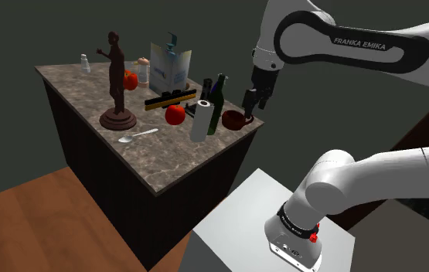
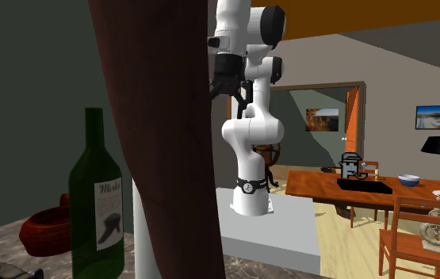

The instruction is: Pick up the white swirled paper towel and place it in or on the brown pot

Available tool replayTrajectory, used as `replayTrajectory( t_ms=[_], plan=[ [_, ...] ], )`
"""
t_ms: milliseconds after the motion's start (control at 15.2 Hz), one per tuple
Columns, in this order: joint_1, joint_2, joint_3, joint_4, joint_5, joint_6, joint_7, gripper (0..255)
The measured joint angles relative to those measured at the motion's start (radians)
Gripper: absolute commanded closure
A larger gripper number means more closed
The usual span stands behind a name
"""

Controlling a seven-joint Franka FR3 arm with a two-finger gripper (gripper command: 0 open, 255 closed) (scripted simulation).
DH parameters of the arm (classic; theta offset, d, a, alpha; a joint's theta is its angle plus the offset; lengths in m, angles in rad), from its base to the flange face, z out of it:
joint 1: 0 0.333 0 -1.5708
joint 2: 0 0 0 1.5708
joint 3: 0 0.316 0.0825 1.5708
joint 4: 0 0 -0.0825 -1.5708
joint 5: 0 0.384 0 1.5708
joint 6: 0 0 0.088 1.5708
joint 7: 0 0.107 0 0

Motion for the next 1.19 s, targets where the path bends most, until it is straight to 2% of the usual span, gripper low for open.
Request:
replayTrajectory(
  t_ms=[198,462,858,1188],
  plan=[
    [-0.002,0.041,-0.010,0.013,-0.002,0.031,-0.010,0],
    [-0.007,0.181,-0.040,0.065,-0.005,0.132,-0.042,0],
    [-0.011,0.406,-0.080,0.191,0.009,0.249,-0.101,0],
    [-0.013,0.607,-0.106,0.340,0.039,0.315,-0.158,0]
  ],
)
